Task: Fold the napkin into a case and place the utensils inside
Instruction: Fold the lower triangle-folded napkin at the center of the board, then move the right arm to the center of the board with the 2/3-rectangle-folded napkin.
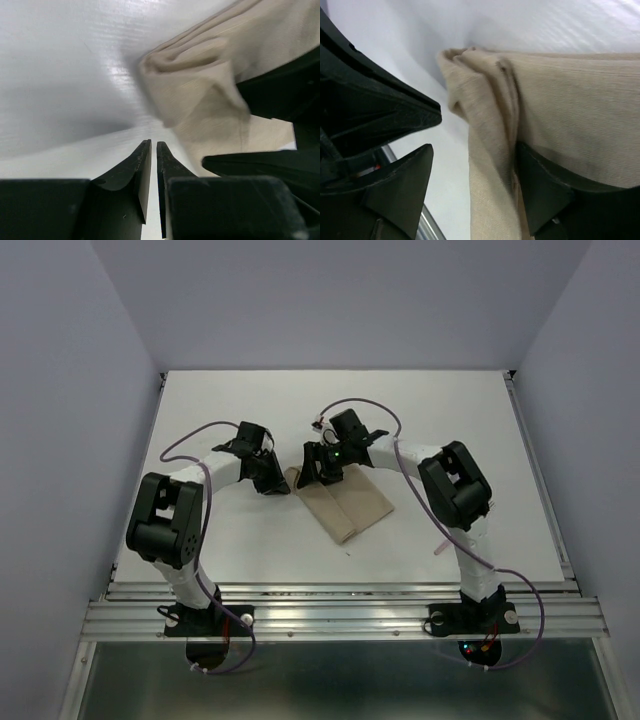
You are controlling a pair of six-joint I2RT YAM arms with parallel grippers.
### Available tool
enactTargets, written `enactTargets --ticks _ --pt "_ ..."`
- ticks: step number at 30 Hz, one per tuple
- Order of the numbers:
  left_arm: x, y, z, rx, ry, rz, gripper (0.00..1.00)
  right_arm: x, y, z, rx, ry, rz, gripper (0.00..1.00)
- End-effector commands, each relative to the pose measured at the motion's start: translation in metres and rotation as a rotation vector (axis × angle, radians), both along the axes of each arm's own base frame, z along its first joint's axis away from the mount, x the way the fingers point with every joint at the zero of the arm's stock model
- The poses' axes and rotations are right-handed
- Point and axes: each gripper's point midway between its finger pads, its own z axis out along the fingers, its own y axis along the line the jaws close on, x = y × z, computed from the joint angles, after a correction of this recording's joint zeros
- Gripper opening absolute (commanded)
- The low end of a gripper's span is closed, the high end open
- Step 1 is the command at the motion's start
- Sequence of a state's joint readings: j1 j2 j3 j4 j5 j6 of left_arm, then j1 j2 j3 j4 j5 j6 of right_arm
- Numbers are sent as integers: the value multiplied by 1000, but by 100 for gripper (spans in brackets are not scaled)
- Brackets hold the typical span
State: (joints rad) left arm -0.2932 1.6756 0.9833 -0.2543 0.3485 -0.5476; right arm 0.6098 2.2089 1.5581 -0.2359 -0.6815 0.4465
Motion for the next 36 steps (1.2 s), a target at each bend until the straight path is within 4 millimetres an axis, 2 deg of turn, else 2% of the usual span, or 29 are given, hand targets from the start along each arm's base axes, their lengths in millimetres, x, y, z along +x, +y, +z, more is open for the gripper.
enactTargets --ticks 1,2,3,5,6,8,9,11,14,16,18,20,22,28,31,36 --pt "25 -4 13 6 -70 9 21 19 -24 23 -98 -133 -93 73" --pt "28 -5 12 8 -70 6 21 17 -28 25 -116 -134 -98 75" --pt "30 -6 12 8 -70 5 21 16 -31 38 -115 -160 -103 76" --pt "32 -7 11 4 -68 4 21 15 -44 38 -162 -181 -133 78" --pt "33 -8 13 2 -74 4 21 17 -50 49 -176 -218 -162 79" --pt "35 -8 12 0 -74 3 21 9 -64 42 -220 -214 -185 79" --pt "35 -9 12 -5 -74 0 21 7 -69 50 -223 -235 -203 79" --pt "36 -12 12 -11 -71 -6 21 -1 -81 41 -257 -226 -224 79" --pt "36 -16 11 -18 -68 -14 21 0 -96 46 -298 -255 -301 79" --pt "37 -18 12 -20 -70 -19 20 4 -109 43 -348 -281 -356 76" --pt "36 -21 13 -21 -74 -25 20 7 -123 49 -359 -293 -395 68" --pt "39 -21 19 -8 -93 -20 20 18 -144 50 -367 -287 -447 63" --pt "39 -24 23 7 -103 -28 20 26 -167 41 -406 -275 -489 61" --pt "34 -34 23 26 -99 -47 20 30 -203 1 -585 -253 -520 61" --pt "32 -36 18 31 -85 -52 20 29 -210 -8 -626 -252 -519 59" --pt "34 -36 13 44 -78 -55 19 17 -207 -26 -619 -205 -482 47"
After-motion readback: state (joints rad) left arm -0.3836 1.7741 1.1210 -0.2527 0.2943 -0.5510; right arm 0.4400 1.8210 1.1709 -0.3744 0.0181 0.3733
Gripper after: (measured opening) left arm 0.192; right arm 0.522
